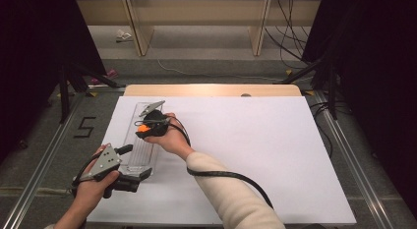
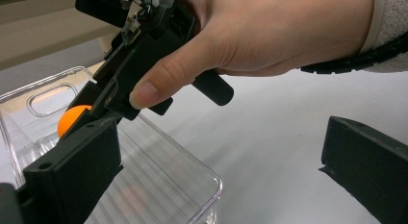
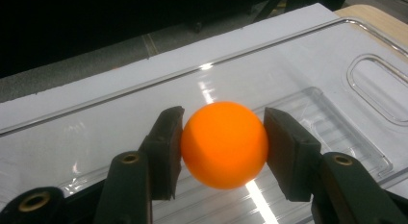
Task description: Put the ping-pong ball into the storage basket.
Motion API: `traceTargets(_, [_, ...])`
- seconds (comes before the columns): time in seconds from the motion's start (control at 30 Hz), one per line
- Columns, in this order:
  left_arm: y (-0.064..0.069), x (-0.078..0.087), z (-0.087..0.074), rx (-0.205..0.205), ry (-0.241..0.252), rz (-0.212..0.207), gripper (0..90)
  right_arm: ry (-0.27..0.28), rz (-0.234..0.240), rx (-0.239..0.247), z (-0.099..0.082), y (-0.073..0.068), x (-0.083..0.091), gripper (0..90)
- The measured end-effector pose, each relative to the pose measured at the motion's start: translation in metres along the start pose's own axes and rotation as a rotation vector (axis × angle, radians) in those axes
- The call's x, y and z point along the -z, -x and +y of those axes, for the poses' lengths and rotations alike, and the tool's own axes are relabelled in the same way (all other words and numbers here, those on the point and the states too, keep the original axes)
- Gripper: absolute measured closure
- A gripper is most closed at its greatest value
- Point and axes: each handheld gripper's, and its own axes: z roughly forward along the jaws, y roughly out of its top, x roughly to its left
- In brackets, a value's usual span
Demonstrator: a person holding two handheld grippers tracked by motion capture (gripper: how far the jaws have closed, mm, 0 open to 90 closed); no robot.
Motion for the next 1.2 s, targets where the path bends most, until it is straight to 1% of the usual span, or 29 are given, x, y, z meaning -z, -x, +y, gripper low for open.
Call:
traceTargets(1.03, [-0.0001, 0.0002, 0.0001, 0.001, -0.002, -0.001, 0.0, -0.002, 0.000, 0.001, 0.0003, -0.0008, -0.0019, 50.7])
traceTargets(1.2, [-0.0004, 0.0002, 0.0001, 0.000, 0.000, 0.000, 0.0, 0.003, 0.001, -0.006, 0.0007, -0.0010, -0.0014, 49.0])
